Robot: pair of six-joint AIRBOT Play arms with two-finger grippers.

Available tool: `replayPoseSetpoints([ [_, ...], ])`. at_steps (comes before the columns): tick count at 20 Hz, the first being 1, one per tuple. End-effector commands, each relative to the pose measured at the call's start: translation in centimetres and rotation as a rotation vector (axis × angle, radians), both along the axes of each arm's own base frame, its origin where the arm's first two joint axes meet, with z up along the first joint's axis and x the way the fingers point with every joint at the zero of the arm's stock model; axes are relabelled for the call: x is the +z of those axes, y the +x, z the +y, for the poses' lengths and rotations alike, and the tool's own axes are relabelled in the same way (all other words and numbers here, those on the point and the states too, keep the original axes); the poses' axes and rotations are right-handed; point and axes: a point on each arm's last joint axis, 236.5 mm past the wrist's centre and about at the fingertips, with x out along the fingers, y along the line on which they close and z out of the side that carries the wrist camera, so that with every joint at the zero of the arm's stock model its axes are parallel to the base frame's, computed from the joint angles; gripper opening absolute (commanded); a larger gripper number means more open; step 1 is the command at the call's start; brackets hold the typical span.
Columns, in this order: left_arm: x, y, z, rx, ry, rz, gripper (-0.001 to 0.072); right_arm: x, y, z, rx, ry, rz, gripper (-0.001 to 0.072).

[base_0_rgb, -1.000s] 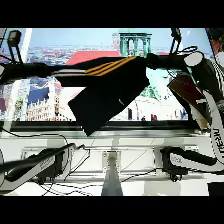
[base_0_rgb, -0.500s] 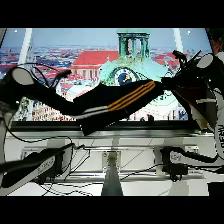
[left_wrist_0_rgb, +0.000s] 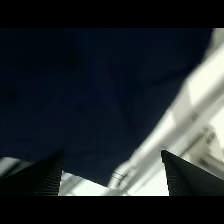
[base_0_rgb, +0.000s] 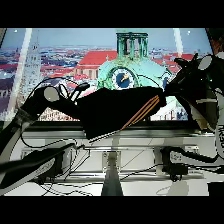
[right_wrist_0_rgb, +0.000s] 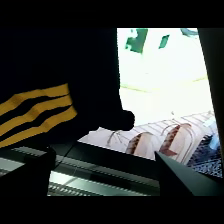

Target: Fold the clothes and pants, and hang the long-sleeved shirts on hangers.

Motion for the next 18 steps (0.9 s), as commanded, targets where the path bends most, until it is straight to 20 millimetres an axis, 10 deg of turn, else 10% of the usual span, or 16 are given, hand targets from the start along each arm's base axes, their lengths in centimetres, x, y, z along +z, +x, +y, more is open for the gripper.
replayPoseSetpoints([
  [1,-1.3,5.2,5.3,0.192,0.090,-0.108,0.0690,-0.1,0.2,-0.2,-0.001,-0.008,-0.008,0.0700],
  [5,-3.7,4.8,9.0,0.385,0.073,0.010,0.0689,-0.1,0.6,-0.1,-0.005,-0.006,-0.025,0.0694],
  [9,-7.4,1.1,5.4,0.417,-0.048,0.194,0.0688,0.1,0.8,0.5,-0.010,0.023,-0.030,0.0694],
  [12,-8.4,2.6,2.4,0.454,-0.147,0.176,0.0657,0.1,1.8,0.7,-0.021,0.031,-0.073,0.0694],
  [18,-9.1,4.1,2.0,0.417,-0.170,0.115,0.0013,0.6,6.7,0.8,-0.072,0.044,-0.269,0.0694],
])
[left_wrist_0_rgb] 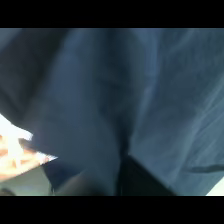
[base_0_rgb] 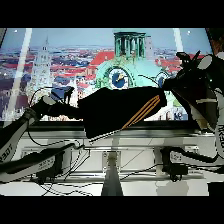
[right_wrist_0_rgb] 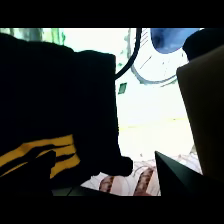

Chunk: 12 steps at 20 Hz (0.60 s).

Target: Fold the clothes and pants, and hang the long-sleeved shirts on hangers.

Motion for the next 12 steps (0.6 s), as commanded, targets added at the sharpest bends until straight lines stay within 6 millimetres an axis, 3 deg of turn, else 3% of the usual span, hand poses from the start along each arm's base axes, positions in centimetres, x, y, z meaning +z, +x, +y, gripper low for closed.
replayPoseSetpoints([
  [1,0.0,1.5,1.7,-0.046,0.038,-0.066,0.0013,0.2,2.3,0.9,-0.018,0.044,-0.088,0.0694],
  [4,2.5,4.6,7.7,-0.094,0.159,-0.141,0.0013,-0.7,1.8,4.4,0.043,0.197,-0.043,0.0694],
  [7,4.5,7.2,12.7,-0.036,0.233,-0.191,0.0013,-2.6,-0.9,8.9,0.160,0.337,0.061,0.0695],
  [10,4.9,8.1,15.4,0.051,0.246,-0.197,0.0013,-5.4,-2.0,11.4,0.213,0.323,0.089,0.0704],
  [12,4.9,8.1,16.0,0.069,0.248,-0.194,0.0014,-6.5,-2.1,13.2,0.220,0.306,0.075,0.0704],
])
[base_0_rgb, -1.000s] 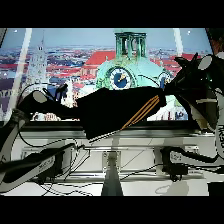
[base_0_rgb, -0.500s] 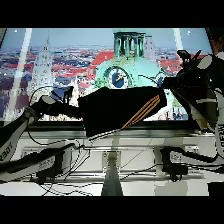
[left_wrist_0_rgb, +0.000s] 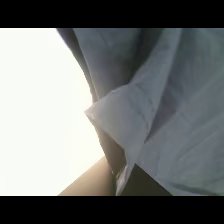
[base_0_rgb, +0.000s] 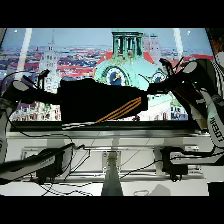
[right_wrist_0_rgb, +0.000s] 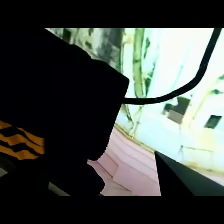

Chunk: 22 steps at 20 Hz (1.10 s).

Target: Fold the clothes and pants, and hang the long-sleeved shirts on hangers.

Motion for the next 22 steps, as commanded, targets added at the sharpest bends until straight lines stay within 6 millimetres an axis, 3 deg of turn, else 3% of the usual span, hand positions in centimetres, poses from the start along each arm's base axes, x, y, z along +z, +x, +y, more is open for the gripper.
replayPoseSetpoints([
  [1,0.3,0.3,2.2,0.033,0.026,-0.005,0.0013,-2.2,-0.2,3.4,0.012,0.004,-0.017,0.0704],
  [4,0.3,0.3,2.1,0.030,0.026,-0.005,0.0013,-3.9,0.7,4.8,-0.107,0.001,0.025,0.0704],
  [6,0.3,0.3,2.1,0.029,0.026,-0.006,0.0013,-4.7,-0.1,6.3,-0.148,0.069,0.111,0.0701],
  [9,0.3,0.3,2.1,0.030,0.026,-0.005,0.0013,-4.3,-1.6,10.7,-0.147,0.261,0.244,0.0691],
  [12,0.3,0.3,2.1,0.030,0.025,-0.004,0.0013,-3.4,-1.6,15.2,-0.120,0.398,0.238,0.0688],
  [13,0.3,0.3,2.1,0.030,0.026,-0.005,0.0013,-2.8,-1.5,16.8,-0.091,0.435,0.200,0.0628],
  [14,0.3,0.3,2.1,0.030,0.025,-0.005,0.0013,-2.1,-1.5,18.0,-0.061,0.464,0.174,0.0508],
  [15,0.3,0.3,2.1,0.030,0.026,-0.004,0.0013,-1.4,-1.5,19.2,-0.034,0.486,0.152,0.0433],
  [18,0.3,0.3,2.1,0.031,0.023,-0.005,0.0013,-0.1,-1.3,22.0,0.013,0.497,0.098,0.0427],
  [19,0.3,0.3,2.0,0.032,0.022,-0.005,0.0013,0.2,-1.3,22.9,0.026,0.496,0.080,0.0312],
  [20,0.3,0.3,2.0,0.032,0.022,-0.005,0.0013,0.5,-1.1,23.7,0.039,0.493,0.055,0.0123],
  [21,0.3,0.3,2.0,0.032,0.022,-0.005,0.0014,0.9,-0.8,24.4,0.046,0.492,0.027,0.0030],
  [22,0.3,0.4,2.1,0.034,0.025,-0.010,0.0028,1.4,-0.1,24.8,0.048,0.490,-0.004,0.0029],
])
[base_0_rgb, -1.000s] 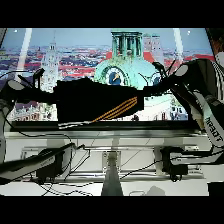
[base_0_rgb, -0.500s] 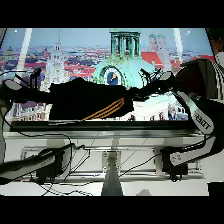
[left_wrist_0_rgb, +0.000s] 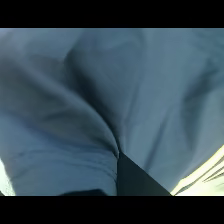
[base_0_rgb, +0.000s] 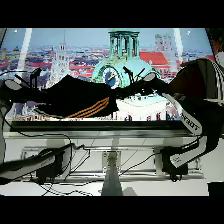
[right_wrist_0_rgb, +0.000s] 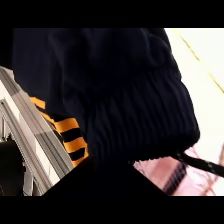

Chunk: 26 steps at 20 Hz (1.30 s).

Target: Fold the clothes and pants, and hang the long-sleeved shirts on hangers.

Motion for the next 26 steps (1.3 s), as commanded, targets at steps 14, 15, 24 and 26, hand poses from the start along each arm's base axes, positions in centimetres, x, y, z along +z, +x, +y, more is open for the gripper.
replayPoseSetpoints([
  [14,11.5,7.1,5.1,0.095,0.109,-0.344,0.0699,25.6,8.8,-31.9,-0.621,-0.500,-0.515,0.0028],
  [15,11.8,7.0,5.1,0.095,0.113,-0.352,0.0699,27.4,6.8,-36.2,-0.732,-0.570,-0.508,0.0028],
  [24,11.9,7.0,5.1,0.094,0.113,-0.353,0.0699,37.2,-15.5,-52.8,-1.707,-0.866,-0.364,0.0028],
  [26,11.9,7.0,5.1,0.094,0.113,-0.353,0.0699,38.4,-17.7,-53.1,-1.815,-0.868,-0.381,0.0035],
])
